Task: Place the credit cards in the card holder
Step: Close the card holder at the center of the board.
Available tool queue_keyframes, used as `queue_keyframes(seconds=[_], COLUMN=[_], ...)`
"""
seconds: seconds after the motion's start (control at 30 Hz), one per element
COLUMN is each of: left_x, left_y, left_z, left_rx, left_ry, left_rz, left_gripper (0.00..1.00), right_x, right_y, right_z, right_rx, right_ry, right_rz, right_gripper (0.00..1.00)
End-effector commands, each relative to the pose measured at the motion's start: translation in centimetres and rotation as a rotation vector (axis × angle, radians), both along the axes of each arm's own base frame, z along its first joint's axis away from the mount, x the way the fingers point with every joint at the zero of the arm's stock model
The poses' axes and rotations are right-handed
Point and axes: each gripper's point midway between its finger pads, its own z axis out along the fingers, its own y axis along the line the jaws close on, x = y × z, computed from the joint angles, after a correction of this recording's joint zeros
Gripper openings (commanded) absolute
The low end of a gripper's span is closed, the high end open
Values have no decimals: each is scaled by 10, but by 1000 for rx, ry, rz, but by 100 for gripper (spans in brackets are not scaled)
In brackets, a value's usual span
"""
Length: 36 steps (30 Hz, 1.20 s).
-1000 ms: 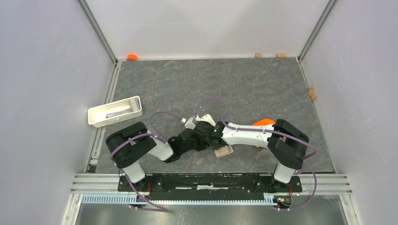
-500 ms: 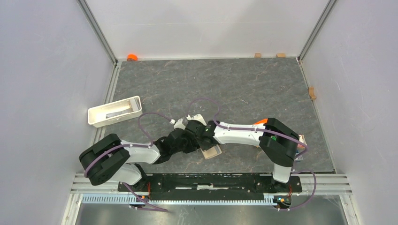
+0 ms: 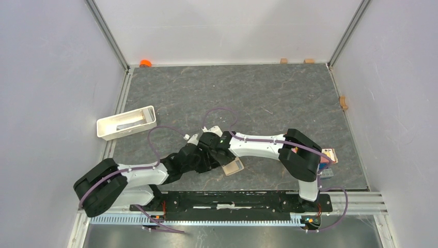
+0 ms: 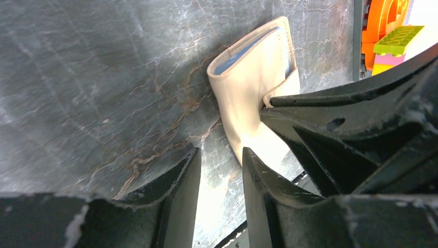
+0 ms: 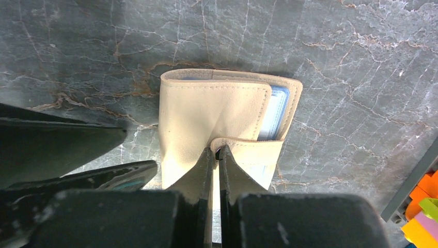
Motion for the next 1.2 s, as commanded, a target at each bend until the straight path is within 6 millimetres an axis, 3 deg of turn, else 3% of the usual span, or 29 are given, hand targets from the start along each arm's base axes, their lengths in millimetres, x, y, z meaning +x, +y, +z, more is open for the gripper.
queue_keyframes(seconds=[0.0, 0.27, 0.4, 0.7, 0.87, 1.17], left_x=[-2, -3, -3, 1, 0, 4], left_y=[27, 47, 49, 48, 55, 66], left_z=[-14, -17, -13, 1, 4, 17], left_rx=[116, 131, 136, 124, 143, 191], left_ry=[-13, 6, -4, -28, -29, -51], left_rz=[-8, 8, 3, 3, 16, 26], left_gripper=[45, 45, 45, 45, 45, 50], right_x=[-91, -100, -99, -87, -75, -41], right_y=[-48, -44, -33, 29, 34, 48], right_z=[-146, -169, -161, -106, -83, -17], right_rx=[-225, -255, -209, 37, 57, 128], right_ry=[332, 360, 347, 331, 274, 137], right_rz=[-57, -40, -29, 22, 30, 73], right_gripper=[6, 9, 12, 17, 18, 29])
